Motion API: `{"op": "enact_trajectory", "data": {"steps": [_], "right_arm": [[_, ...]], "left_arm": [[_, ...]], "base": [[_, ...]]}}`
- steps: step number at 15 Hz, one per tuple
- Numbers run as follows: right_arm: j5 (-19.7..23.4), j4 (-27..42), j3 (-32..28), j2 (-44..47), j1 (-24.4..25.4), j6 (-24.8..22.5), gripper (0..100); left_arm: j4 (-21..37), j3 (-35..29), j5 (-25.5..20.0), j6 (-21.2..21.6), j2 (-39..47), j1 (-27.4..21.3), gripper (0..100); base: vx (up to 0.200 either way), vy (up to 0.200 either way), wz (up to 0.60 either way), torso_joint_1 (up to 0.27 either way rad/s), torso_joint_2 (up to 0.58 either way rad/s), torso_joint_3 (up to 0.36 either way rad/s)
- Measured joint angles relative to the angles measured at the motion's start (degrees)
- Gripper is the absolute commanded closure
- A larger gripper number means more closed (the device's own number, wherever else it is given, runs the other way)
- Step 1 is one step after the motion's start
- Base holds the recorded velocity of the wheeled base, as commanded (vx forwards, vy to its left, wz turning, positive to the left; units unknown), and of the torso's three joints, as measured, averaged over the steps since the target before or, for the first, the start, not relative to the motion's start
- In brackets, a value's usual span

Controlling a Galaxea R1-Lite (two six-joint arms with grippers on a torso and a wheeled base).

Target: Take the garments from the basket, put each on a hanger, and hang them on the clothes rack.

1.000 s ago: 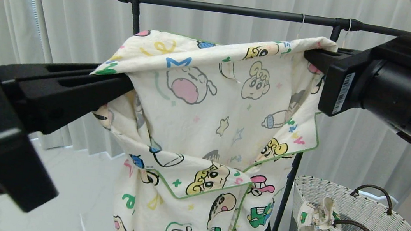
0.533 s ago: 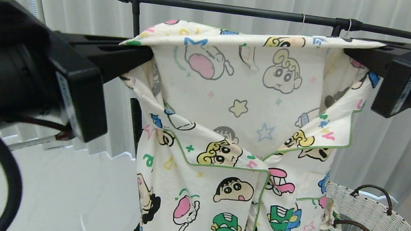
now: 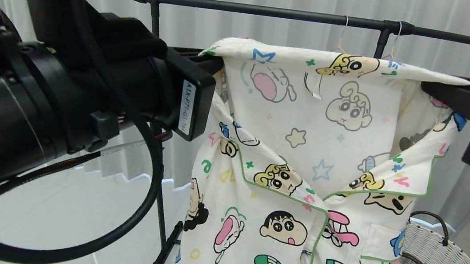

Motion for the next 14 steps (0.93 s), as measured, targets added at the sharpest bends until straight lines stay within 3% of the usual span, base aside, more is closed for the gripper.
{"op": "enact_trajectory", "data": {"steps": [6, 7, 14], "right_arm": [[0.33, 0.06, 1.99, -1.18, 0.09, 0.00, 100], [0.35, 0.12, 2.02, -1.18, 0.09, 0.00, 0], [1.58, 2.00, 5.81, -3.77, 1.43, -0.09, 0]], "left_arm": [[0.02, 1.41, -0.39, 0.04, 0.13, 0.00, 100], [0.02, 1.30, -0.39, 0.04, 0.02, 0.00, 100], [0.05, 1.46, -0.02, 0.30, -0.11, 2.80, 100]], "base": [[0.000, 0.000, 0.00, 0.000, 0.00, 0.000], [0.000, 0.000, 0.00, 0.000, 0.00, 0.000], [0.000, 0.000, 0.00, 0.000, 0.00, 0.000]]}}
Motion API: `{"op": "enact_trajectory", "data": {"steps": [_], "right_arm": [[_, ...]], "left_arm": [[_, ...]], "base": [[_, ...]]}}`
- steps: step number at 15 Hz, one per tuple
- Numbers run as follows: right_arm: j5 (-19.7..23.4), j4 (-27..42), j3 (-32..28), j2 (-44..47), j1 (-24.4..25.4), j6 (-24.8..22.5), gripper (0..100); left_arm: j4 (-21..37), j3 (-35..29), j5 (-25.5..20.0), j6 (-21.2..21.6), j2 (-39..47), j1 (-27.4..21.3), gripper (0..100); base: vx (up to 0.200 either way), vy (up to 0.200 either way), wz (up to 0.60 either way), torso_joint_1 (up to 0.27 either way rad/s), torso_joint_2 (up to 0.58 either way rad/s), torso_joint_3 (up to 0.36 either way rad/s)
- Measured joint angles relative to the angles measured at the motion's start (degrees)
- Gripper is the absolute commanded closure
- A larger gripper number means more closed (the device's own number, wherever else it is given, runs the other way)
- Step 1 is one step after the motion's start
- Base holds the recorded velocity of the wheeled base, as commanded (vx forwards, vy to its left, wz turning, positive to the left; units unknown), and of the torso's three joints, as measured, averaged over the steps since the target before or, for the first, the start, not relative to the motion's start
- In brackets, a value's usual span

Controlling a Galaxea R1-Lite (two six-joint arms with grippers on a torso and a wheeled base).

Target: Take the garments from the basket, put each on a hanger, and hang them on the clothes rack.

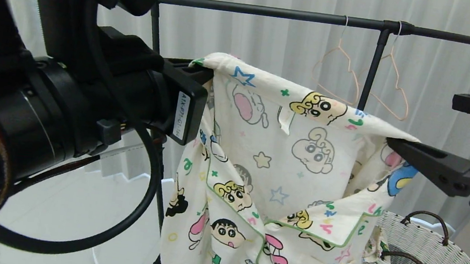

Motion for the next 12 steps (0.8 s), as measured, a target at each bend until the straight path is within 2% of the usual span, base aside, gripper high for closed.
{"op": "enact_trajectory", "data": {"steps": [4, 7, 9, 12], "right_arm": [[1.71, 3.56, 3.01, -4.45, 2.51, 0.02, 0], [1.67, 4.24, 3.64, -6.57, 0.74, 0.24, 0], [1.65, 7.29, 3.71, -7.18, -6.75, 0.22, 0], [1.73, 16.27, 3.01, -7.53, -25.14, -0.20, 0]], "left_arm": [[0.02, 0.28, 1.34, -0.05, 0.59, 2.38, 100], [0.00, 0.50, 1.45, -0.06, 0.72, 2.68, 100], [-0.02, 0.74, 1.43, -0.06, 0.46, 3.32, 100], [-0.22, 3.62, 1.43, 0.02, -1.21, 6.79, 100]], "base": [[0.000, 0.000, 0.00, 0.000, 0.00, 0.000], [0.000, 0.000, 0.00, 0.000, 0.00, 0.000], [0.000, 0.000, 0.00, 0.000, 0.00, 0.000], [0.000, 0.000, 0.00, 0.000, 0.00, 0.000]]}}
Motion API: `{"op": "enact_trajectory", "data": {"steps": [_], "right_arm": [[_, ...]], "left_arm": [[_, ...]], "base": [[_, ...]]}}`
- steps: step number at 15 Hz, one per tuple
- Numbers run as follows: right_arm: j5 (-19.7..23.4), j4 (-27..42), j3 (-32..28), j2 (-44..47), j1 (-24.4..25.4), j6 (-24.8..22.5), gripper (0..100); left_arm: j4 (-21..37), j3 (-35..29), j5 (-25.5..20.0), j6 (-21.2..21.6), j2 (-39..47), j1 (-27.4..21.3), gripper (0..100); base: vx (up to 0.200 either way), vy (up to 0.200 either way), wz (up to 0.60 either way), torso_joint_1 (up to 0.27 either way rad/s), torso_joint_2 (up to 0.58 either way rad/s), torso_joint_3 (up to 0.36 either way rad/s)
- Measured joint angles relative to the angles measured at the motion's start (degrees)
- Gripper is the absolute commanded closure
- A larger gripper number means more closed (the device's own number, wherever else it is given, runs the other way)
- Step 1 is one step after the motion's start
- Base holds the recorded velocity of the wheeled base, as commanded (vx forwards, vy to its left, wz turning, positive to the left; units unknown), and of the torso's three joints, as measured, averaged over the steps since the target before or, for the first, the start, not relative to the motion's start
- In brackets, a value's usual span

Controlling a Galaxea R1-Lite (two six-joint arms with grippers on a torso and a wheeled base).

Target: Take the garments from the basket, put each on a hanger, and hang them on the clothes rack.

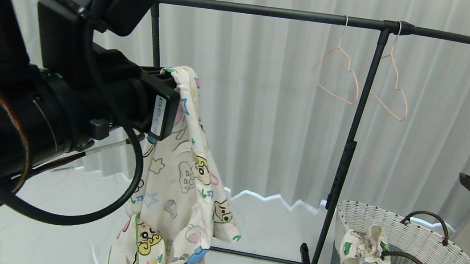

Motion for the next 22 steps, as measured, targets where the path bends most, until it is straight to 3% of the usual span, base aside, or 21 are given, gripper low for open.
{"op": "enact_trajectory", "data": {"steps": [3, 6, 13, 22], "right_arm": [[0.85, 3.93, -0.30, -0.07, -14.74, -1.72, 0], [4.71, 4.55, -0.30, 0.22, -21.69, -2.13, 0], [10.31, 4.52, -0.37, 0.39, -22.95, 1.24, 0], [11.65, 4.46, -0.24, 0.48, -22.97, 1.27, 0]], "left_arm": [[-0.05, 2.97, 0.00, 2.16, -2.51, 3.66, 100], [-0.05, 4.46, -0.09, 3.04, -4.14, 6.89, 100], [0.06, 4.99, -0.11, 3.07, -5.46, 7.50, 100], [-0.21, 4.95, -0.09, 3.07, -5.74, 7.49, 100]], "base": [[0.000, 0.000, 0.00, 0.000, 0.00, 0.000], [0.000, 0.000, 0.00, 0.000, 0.00, 0.000], [0.000, 0.000, 0.00, 0.093, -0.09, -0.086], [0.000, 0.000, 0.00, 0.186, -0.53, -0.241]]}}
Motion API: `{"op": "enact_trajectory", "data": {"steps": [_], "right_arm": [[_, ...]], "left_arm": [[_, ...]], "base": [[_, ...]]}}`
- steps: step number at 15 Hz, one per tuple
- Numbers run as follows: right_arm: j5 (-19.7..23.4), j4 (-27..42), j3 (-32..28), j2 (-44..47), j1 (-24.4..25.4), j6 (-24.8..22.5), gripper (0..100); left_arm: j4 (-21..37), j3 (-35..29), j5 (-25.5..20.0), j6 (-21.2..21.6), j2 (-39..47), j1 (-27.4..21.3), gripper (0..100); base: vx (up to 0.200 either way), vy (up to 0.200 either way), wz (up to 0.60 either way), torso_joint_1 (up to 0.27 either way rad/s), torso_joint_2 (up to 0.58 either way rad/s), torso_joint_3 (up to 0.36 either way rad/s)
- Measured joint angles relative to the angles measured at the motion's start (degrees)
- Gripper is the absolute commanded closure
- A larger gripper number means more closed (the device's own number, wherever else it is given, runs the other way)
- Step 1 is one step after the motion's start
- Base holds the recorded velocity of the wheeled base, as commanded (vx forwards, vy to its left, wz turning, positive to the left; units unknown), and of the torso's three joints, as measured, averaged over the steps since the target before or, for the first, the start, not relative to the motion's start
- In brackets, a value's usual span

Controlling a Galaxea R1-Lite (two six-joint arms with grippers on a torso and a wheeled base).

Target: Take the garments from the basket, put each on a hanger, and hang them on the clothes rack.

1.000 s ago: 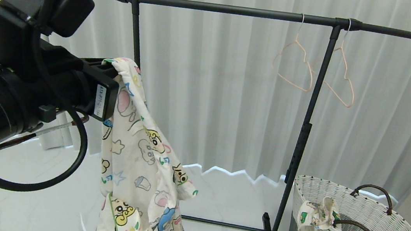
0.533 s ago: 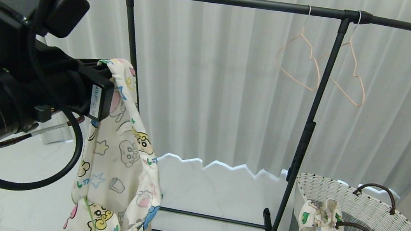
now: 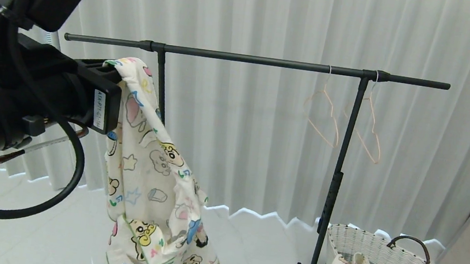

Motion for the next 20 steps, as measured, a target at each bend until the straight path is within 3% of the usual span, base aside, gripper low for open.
{"op": "enact_trajectory", "data": {"steps": [15, 20], "right_arm": [[0.04, -0.11, 1.35, 0.46, 0.06, -0.02, 0], [0.01, -0.16, 2.72, 0.40, 0.04, 0.00, 0]], "left_arm": [[0.11, 0.01, -0.02, 0.44, -0.13, -0.11, 100], [0.11, 0.22, -0.02, 1.52, -0.16, -0.24, 100]], "base": [[0.000, 0.000, 0.00, 0.269, -0.49, -0.253], [0.200, 0.000, 0.00, 0.036, -0.07, -0.034]]}}
